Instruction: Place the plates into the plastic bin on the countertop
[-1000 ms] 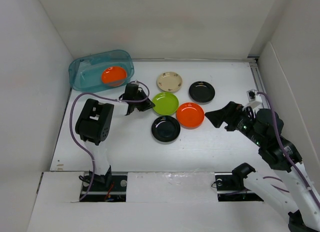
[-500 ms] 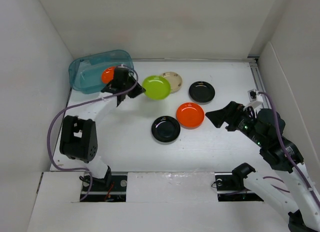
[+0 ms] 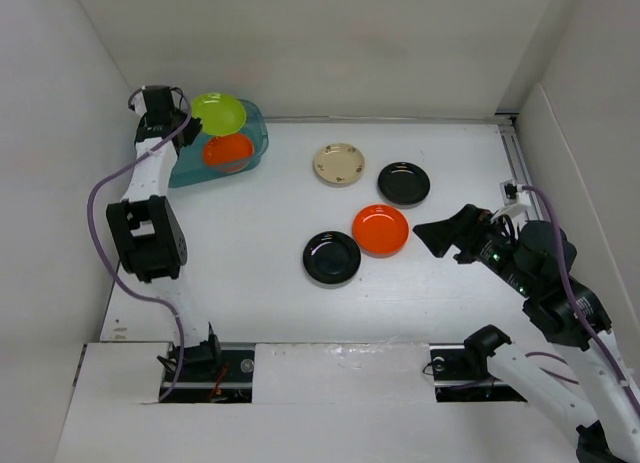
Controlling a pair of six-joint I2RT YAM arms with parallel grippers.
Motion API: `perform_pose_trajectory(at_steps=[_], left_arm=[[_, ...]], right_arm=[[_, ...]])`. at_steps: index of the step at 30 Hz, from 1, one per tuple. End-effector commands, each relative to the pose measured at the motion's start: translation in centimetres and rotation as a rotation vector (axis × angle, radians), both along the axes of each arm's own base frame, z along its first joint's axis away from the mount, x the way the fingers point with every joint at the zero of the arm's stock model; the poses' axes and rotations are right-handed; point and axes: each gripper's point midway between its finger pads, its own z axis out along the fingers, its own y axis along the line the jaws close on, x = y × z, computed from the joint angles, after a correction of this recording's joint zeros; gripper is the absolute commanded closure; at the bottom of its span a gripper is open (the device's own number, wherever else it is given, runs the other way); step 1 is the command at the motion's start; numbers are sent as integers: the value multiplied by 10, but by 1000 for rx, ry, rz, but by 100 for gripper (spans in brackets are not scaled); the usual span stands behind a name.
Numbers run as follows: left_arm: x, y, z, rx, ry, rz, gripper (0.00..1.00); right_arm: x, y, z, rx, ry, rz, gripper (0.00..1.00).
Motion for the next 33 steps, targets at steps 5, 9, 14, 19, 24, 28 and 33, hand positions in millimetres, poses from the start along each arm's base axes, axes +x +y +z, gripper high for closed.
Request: perform_pose_trajectory(at_steps=[5, 9, 14, 19, 24, 28, 33], left_arm=[[30, 18, -28, 51, 98, 4, 100], [32, 32, -47, 60, 141, 13, 100], [27, 26, -30, 65, 94, -22, 43], [9, 8, 34, 108, -38, -62, 0], [-38, -60, 106, 165, -181, -197, 0], [-103, -142, 52, 75, -164, -377, 0], [-198, -211, -75, 1, -16, -601, 0]], right_arm=[[-6, -4, 16, 20, -47, -3, 1], [-8, -7, 19, 22, -54, -12, 1], [-7, -9, 19, 21, -55, -21, 1], [-3, -5, 17, 18, -46, -12, 1], [6, -6, 13, 1, -46, -40, 1], [16, -6, 10, -8, -41, -66, 1], [26, 2, -2, -45, -7, -46, 1]])
